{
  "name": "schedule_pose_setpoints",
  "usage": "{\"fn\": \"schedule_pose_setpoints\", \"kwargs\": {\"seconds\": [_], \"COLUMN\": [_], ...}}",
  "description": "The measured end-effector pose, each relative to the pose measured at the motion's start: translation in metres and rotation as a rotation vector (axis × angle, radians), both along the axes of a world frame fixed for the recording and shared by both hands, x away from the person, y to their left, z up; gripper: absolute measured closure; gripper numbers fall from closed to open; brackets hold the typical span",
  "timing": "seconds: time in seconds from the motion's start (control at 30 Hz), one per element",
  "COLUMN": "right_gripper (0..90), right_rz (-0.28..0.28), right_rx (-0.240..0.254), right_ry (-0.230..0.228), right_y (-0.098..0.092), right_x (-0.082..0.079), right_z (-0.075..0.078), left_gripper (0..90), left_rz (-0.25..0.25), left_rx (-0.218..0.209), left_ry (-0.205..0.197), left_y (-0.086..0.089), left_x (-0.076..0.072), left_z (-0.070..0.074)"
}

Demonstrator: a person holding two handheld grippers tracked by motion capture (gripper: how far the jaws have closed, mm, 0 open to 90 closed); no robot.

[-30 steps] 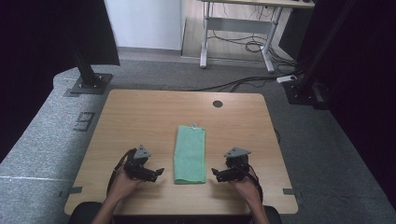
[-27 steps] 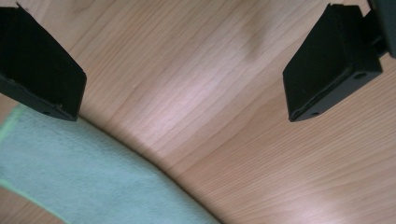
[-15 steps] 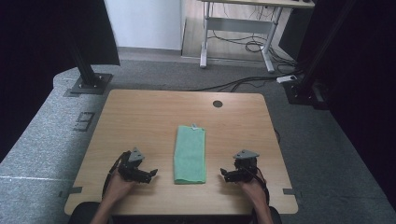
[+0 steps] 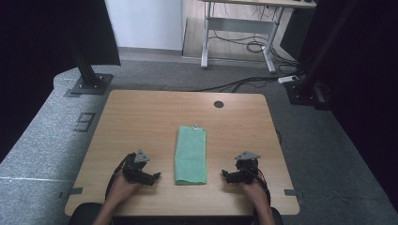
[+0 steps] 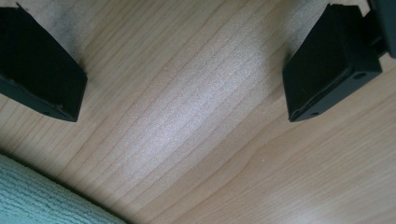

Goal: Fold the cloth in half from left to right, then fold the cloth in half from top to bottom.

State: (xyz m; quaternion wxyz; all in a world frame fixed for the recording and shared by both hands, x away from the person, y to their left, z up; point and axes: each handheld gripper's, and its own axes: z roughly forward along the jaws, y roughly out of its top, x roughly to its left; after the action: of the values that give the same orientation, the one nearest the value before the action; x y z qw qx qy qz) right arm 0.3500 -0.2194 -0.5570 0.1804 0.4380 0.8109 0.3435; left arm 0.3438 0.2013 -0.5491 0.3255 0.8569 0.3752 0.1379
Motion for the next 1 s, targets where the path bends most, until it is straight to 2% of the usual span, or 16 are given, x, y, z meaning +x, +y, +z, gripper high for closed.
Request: {"fn": "schedule_pose_setpoints", "kwargs": {"seconds": [0.73,0.9,1.0], "right_gripper": [0.0,0.0,0.0], "right_rz": [-0.018,0.0,0.018], "right_rx": [-0.003,-0.001,0.014], "right_ry": [0.008,0.017,0.02], "right_y": [0.004,0.01,0.016], "right_x": [0.001,0.0,-0.001], "right_z": [0.001,0.002,0.003], "left_gripper": [0.0,0.0,0.0], "left_rz": [0.014,0.016,-0.002], "left_rx": [0.002,0.004,-0.002], "left_ry": [-0.001,0.001,-0.009], "left_y": [-0.001,-0.007,-0.016], "left_x": [0.001,0.002,0.004], "left_z": [0.0,0.0,0.003]}}
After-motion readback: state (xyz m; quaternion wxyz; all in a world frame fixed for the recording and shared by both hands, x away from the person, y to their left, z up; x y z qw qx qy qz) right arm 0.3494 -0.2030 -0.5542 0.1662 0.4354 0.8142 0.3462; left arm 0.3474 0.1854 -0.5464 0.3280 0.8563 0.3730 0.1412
